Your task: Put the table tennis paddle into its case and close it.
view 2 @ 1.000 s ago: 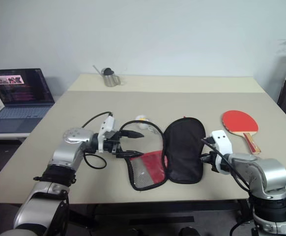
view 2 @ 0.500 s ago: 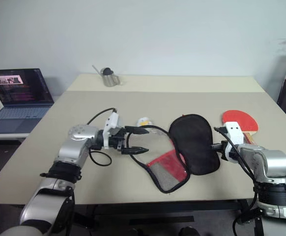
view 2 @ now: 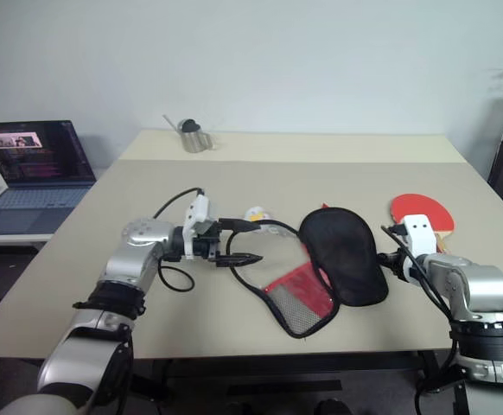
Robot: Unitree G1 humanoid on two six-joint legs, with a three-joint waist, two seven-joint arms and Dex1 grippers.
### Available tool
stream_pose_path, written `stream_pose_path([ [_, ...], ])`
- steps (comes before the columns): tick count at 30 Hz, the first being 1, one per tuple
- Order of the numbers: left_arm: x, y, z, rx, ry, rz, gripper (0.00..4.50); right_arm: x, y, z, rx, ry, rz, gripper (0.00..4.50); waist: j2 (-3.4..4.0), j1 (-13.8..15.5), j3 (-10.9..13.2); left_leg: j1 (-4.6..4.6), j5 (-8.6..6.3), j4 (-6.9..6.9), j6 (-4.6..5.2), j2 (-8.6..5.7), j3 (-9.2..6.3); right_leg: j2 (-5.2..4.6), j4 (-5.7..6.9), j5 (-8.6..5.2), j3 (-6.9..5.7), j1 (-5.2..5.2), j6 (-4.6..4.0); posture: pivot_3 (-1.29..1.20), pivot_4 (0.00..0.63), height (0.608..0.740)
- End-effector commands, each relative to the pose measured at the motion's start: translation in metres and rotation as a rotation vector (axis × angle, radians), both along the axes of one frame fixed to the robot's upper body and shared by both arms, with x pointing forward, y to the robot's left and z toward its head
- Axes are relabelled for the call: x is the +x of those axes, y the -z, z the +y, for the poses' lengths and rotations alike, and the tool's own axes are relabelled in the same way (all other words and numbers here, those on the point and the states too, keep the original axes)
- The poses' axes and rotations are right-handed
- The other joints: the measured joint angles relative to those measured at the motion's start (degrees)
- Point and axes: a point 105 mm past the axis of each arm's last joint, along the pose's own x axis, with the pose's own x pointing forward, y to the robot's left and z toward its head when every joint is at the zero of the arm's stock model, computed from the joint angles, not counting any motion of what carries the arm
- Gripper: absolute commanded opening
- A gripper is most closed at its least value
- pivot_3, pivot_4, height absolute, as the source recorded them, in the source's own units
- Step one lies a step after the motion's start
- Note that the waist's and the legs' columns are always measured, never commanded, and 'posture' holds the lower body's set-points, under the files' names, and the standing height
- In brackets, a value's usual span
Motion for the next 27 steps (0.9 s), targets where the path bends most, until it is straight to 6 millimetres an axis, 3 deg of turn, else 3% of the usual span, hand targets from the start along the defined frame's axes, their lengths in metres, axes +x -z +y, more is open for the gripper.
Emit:
stream_pose_path([
  [1,0.006,-0.021,0.002,-0.045,-0.022,-0.067,4.05,0.0,-0.03,0.0,-0.027,-0.048,-0.134,3.63,0.0,0.01,0.0,0.0,0.0,0.0,0.0,0.0,0.01,0.0,0.0,0.0,0.01,0.0,0.0,0.0,0.15,0.74],
  [2,0.006,-0.022,0.002,-0.046,-0.023,-0.067,4.05,-0.001,-0.033,0.001,-0.024,-0.062,-0.151,3.91,0.0,0.0,0.0,0.0,0.0,0.0,0.0,0.0,0.01,0.0,0.0,0.0,0.01,0.0,0.0,0.0,0.15,0.74],
  [7,0.011,-0.022,0.005,-0.045,-0.049,-0.074,4.05,-0.012,-0.041,0.023,0.02,-0.205,-0.198,3.91,0.0,-0.04,0.0,0.02,0.0,-0.01,0.0,0.01,-0.03,0.05,0.0,0.0,0.0,0.0,0.0,0.0,0.15,0.74],
  [12,0.015,-0.024,0.002,-0.057,-0.057,-0.085,4.05,-0.014,-0.039,0.018,0.004,-0.195,-0.199,3.91,0.0,0.05,0.0,0.01,0.0,0.08,0.0,0.01,-0.01,0.04,0.01,0.0,0.02,0.04,0.01,0.0,0.15,0.74],
  [18,0.018,-0.026,0.0,-0.073,-0.071,-0.098,4.05,-0.012,-0.043,-0.012,-0.049,-0.095,-0.219,3.91,0.0,0.42,0.0,0.01,0.0,0.1,0.0,0.0,0.0,0.04,0.01,0.01,0.04,0.04,0.01,0.0,0.15,0.74],
  [23,0.018,-0.028,-0.003,-0.081,-0.064,-0.098,4.05,-0.019,-0.053,-0.07,-0.112,0.071,-0.235,3.91,0.0,1.06,0.0,0.01,0.0,0.09,0.0,-0.01,0.03,0.04,0.01,0.01,0.06,0.04,0.01,0.0,0.15,0.74],
  [27,0.017,-0.03,-0.01,-0.089,-0.048,-0.101,4.05,-0.026,-0.051,-0.104,-0.146,0.173,-0.219,4.47,0.0,1.26,0.0,0.02,0.0,0.09,0.0,-0.01,0.04,0.04,0.01,0.01,0.07,0.04,0.01,0.0,0.15,0.74],
])
